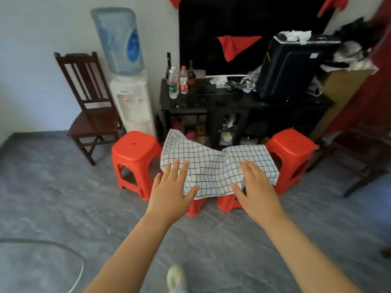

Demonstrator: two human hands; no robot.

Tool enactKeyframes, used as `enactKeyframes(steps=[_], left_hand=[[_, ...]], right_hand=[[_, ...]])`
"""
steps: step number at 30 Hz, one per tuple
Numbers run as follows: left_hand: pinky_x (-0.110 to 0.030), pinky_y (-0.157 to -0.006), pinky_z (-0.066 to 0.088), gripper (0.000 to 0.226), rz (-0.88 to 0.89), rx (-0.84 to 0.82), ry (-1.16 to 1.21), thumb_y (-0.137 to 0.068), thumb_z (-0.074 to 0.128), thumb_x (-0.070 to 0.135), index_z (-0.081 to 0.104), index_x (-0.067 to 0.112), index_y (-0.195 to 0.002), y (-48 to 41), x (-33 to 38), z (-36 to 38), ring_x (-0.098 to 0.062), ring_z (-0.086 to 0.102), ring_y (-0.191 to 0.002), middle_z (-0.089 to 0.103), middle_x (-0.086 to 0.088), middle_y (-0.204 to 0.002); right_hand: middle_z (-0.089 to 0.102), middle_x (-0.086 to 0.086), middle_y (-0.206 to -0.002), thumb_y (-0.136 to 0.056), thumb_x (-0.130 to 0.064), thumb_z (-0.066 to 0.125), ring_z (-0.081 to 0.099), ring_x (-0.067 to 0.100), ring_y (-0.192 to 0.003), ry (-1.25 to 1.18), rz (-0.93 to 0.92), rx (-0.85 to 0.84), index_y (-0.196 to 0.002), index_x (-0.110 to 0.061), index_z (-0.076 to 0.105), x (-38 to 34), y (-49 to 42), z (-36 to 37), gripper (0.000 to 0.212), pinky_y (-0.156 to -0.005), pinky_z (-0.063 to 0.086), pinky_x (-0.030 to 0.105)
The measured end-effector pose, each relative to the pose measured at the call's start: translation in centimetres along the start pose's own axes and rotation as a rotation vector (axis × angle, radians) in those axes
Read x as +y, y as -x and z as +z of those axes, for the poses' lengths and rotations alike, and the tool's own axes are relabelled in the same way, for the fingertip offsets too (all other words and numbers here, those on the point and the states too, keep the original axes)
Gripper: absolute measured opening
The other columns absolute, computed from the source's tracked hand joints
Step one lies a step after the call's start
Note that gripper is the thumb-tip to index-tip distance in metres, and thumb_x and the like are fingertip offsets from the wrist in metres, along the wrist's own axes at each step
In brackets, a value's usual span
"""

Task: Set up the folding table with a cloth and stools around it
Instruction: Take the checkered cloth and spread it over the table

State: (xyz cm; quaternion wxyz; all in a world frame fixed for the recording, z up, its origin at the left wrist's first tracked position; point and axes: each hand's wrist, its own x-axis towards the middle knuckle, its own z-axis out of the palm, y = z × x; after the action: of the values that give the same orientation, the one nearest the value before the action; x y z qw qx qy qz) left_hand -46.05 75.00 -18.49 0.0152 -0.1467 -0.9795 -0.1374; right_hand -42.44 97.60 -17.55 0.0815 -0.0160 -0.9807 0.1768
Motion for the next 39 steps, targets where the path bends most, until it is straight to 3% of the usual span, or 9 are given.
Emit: enactKeyframes(steps=[7,12,19,31,39], left_hand=[[-0.044,-0.119,0.006,0.088,0.021,-0.1,0.019,-0.075,-0.003,0.072,-0.004,0.028,-0.151,-11.4,-0.8,5.1,-0.02,-0.005,-0.147,-0.005,0.0,-0.16],[-0.043,-0.118,0.004,0.075,0.026,-0.182,0.039,-0.092,0.022,0.064,-0.003,0.026,-0.152,-20.2,-1.7,7.6,-0.021,-0.006,-0.147,-0.006,-0.001,-0.16],[-0.043,-0.117,0.002,0.073,0.15,-0.339,0.044,-0.094,0.024,0.06,-0.007,0.026,-0.151,-28.6,2.1,12.7,-0.021,-0.008,-0.147,-0.009,0.0,-0.16],[-0.045,-0.118,0.005,0.072,0.128,-0.526,0.026,-0.096,0.029,0.056,-0.005,0.024,-0.151,-36.7,14.5,26.2,-0.024,-0.005,-0.147,-0.008,-0.002,-0.16],[-0.045,-0.119,0.007,0.072,0.077,-0.692,-0.039,-0.096,0.028,0.053,-0.005,0.022,-0.151,-42.8,22.5,40.5,-0.024,-0.005,-0.147,-0.008,-0.004,-0.16]], right_hand=[[0.019,0.002,-0.158,-0.094,-0.042,0.05,0.014,0.017,-0.146,0.023,0.079,-0.083,-0.149,-0.016,0.025,4.1,-9.0,3.7,0.065,-0.116,0.012,0.029],[0.021,0.003,-0.158,-0.095,-0.04,0.049,0.015,0.018,-0.146,-0.011,0.201,-0.122,-0.149,-0.015,0.025,7.1,-16.7,5.8,0.064,-0.119,0.017,0.034],[0.025,0.003,-0.156,-0.094,-0.036,0.053,0.019,0.018,-0.144,-0.052,0.357,-0.166,-0.147,-0.014,0.028,13.3,-21.1,8.7,0.063,-0.117,0.018,0.034],[0.023,0.005,-0.157,-0.096,-0.037,0.048,0.02,0.02,-0.145,-0.047,0.466,-0.447,-0.149,-0.014,0.025,33.2,-25.6,13.0,0.062,-0.117,0.022,0.036],[0.042,0.004,-0.143,-0.092,-0.031,0.055,0.039,0.026,-0.13,-0.131,0.52,-0.527,-0.141,-0.014,0.038,49.6,-32.1,18.3,0.055,-0.104,0.036,0.04]])
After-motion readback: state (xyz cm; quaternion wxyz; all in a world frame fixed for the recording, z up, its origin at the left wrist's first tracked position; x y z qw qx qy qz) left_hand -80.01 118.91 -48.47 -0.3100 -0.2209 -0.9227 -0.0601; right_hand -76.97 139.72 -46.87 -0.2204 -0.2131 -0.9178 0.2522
